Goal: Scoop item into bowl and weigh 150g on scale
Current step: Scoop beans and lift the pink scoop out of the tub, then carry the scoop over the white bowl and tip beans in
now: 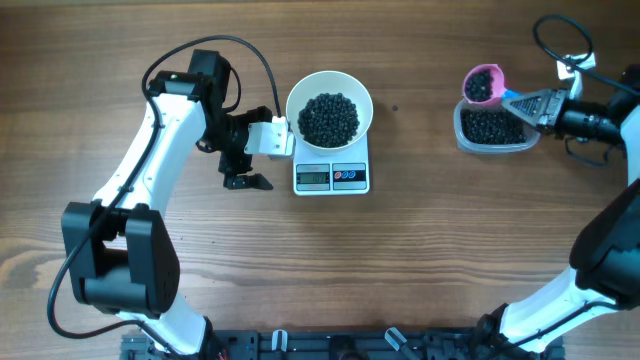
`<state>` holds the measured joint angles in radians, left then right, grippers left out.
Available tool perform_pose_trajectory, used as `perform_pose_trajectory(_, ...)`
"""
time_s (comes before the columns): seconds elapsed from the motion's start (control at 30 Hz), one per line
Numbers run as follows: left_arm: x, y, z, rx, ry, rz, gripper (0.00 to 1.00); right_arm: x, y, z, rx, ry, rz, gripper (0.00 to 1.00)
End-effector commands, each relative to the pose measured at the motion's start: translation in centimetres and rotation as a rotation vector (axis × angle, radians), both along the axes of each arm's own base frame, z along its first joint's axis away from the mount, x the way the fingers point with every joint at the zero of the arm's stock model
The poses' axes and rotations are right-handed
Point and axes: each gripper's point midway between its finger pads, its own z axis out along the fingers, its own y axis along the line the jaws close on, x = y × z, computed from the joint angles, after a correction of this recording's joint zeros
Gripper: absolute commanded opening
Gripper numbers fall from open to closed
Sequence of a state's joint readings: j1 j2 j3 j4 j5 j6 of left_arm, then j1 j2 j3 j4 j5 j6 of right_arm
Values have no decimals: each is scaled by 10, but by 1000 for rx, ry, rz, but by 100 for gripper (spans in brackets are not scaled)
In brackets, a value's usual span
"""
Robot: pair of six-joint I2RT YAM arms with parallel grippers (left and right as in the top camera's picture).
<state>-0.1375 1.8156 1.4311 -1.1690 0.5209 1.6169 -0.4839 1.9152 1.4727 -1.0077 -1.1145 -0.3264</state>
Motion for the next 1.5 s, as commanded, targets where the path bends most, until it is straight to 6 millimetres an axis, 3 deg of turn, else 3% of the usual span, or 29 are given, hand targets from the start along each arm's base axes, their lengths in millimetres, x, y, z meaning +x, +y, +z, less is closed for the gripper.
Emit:
perform_pose_trajectory(0.0,-2,-1,-2,0,9,-1,100,4,32,9,70,-61,91,4)
perform_pose_trajectory(0.23,-2,-1,-2,0,9,-1,100,0,109,19,54,-111,285,4)
perform_pose_trajectory(0.33,-2,-1,-2,0,9,-1,100,-2,142,31,33,-184,373,4)
perform_pose_trajectory(0.5,-2,-1,-2,0,9,-1,100,-3,181,61,-15,-348,461,4)
perform_pose_trajectory(0.6,-2,-1,-2,0,9,-1,100,-1,189,63,-103,-370,458,4)
perform_pose_trajectory(0.87,-2,-1,-2,0,9,-1,100,2,209,39,-370,-373,476,4)
perform_pose_trajectory(1.47,-2,-1,-2,0,9,-1,100,3,238,15,-676,-467,562,4)
